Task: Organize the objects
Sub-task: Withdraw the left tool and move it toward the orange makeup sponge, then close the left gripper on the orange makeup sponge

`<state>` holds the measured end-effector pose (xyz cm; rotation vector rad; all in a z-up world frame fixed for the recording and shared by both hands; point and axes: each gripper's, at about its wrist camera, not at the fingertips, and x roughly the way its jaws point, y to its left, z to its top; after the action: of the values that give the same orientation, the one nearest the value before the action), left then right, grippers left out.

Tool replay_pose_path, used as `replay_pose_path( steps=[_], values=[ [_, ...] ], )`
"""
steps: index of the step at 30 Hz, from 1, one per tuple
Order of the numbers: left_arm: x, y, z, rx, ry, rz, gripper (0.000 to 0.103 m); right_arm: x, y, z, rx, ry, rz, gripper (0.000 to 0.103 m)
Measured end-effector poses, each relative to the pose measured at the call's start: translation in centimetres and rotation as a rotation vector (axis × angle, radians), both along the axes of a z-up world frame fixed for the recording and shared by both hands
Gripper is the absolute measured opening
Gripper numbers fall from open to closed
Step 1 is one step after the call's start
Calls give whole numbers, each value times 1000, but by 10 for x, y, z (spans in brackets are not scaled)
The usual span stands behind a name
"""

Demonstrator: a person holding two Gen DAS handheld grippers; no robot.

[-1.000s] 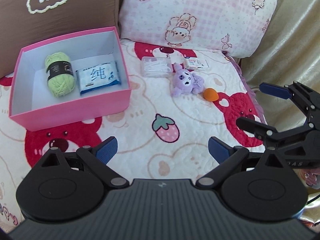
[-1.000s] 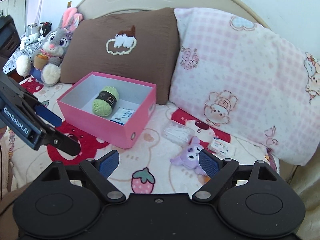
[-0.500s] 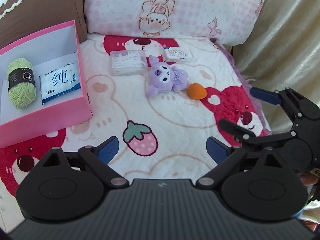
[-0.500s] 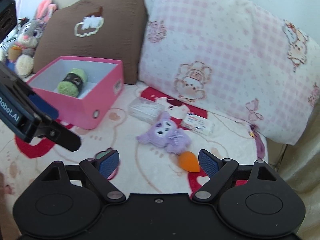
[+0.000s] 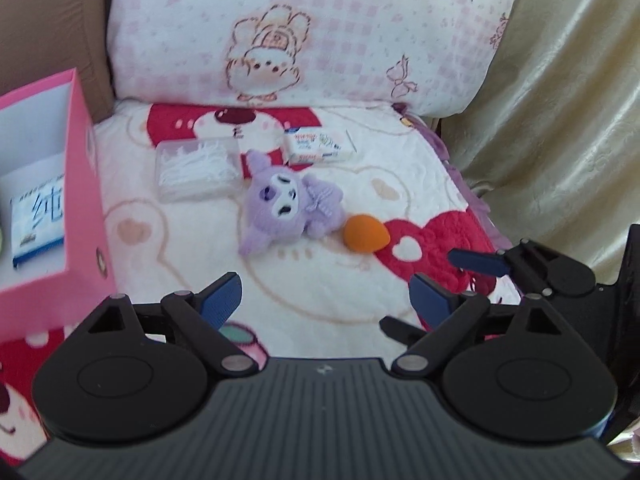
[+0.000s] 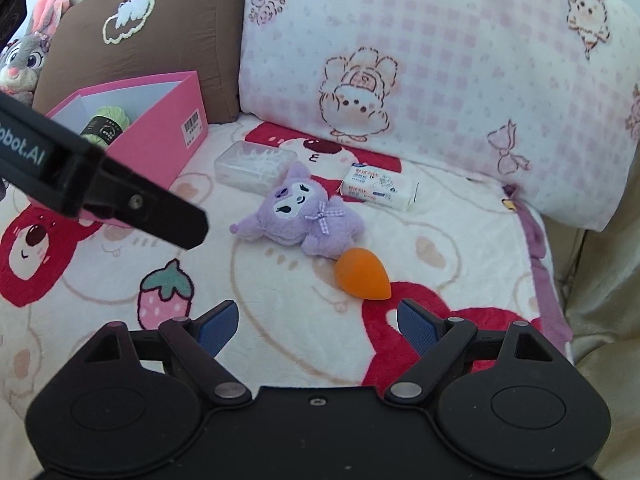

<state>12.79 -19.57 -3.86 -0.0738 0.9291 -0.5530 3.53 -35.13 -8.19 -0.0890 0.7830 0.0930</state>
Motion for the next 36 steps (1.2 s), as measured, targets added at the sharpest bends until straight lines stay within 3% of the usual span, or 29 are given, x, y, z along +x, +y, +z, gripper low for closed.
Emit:
replay_pose_path(
  steps=[4, 8, 13, 19, 22, 27, 30, 36],
  values=[
    [13, -13, -11, -20, -15, -33, 91, 15, -7, -11, 60, -7, -46, 88],
    [25, -35, -33, 25, 31, -58, 72, 26, -15, -27, 112, -16, -113, 81],
    [42, -49, -52, 11, 35, -62, 71, 29, -22, -38, 145, -30, -160, 80],
    [55, -61, -67, -41, 62, -80, 58, 42, -37, -47, 171, -2, -195, 80],
    [61, -67, -72, -70, 65, -81, 52, 45, -45, -54, 209, 7, -243, 74],
    [69, -72, -79, -109, 57, -41, 30, 52, -51, -57, 241, 20, -253, 53],
    [74, -71, -81, -167, 82, -49, 28, 61, -50, -52, 211, 37, -226, 46],
    [76, -80, -90, -111, 91, -51, 28, 65, -48, -57, 172, 59, -212, 45]
  ],
)
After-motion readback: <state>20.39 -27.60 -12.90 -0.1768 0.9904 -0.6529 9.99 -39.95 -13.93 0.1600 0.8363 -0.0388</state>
